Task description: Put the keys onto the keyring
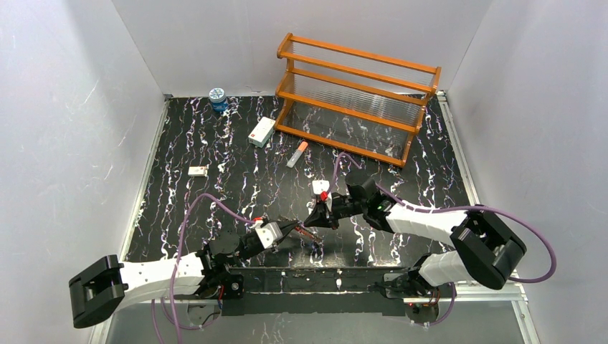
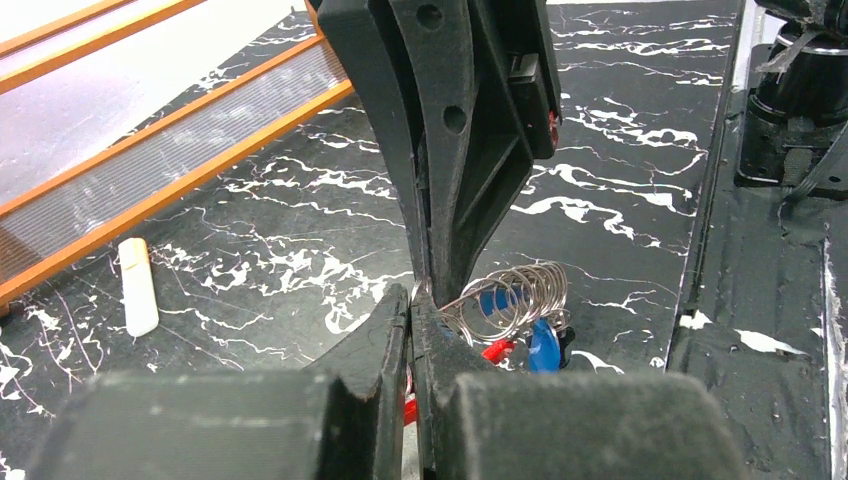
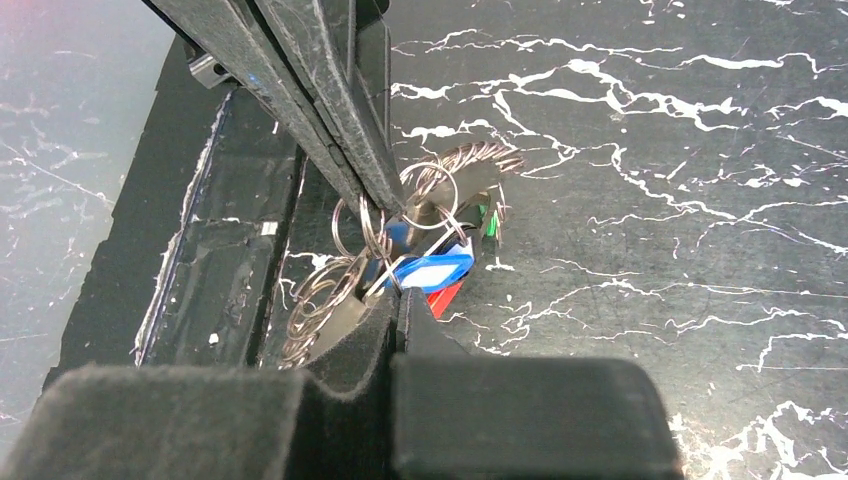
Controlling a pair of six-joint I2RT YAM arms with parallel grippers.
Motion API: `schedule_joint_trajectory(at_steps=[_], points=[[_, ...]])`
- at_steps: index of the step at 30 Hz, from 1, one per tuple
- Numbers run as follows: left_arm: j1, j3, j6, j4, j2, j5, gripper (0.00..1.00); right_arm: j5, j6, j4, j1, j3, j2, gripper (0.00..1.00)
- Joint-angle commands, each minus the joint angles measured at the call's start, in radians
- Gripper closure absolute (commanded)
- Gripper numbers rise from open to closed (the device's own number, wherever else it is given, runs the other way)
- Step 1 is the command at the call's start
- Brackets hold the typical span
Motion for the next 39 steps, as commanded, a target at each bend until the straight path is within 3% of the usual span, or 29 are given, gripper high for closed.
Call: schedule_joint_trajectory(at_steps=[1,12,17,21,26,39], points=[[0.001,-0.046,0.003,0.069,-0.038,0.024,1.0,0.006,-0.033,-0.031,0.001,0.033,0.037,0.99],[0.001,-0.037,-0.001,0.068,0.007,0.044,1.0,0.121,-0.082,-0.055,0.04,0.057,0.04,0.99],[0.0,-0.036,-0.001,0.067,0.014,0.046,1.0,0.231,-0.074,-0.001,0.04,-0.022,-0.086,0.66],[0.001,-0.035,-0.001,0.067,0.013,0.047,1.0,0.27,-0.072,0.014,0.039,-0.058,-0.164,0.53],[0.001,-0.035,-0.002,0.067,0.017,0.047,1.0,0.249,-0.069,0.012,0.039,-0.053,-0.194,0.52],[0.001,-0.034,-0.006,0.066,0.008,0.047,1.0,0.004,-0.015,0.165,0.038,-0.062,-0.166,0.53]])
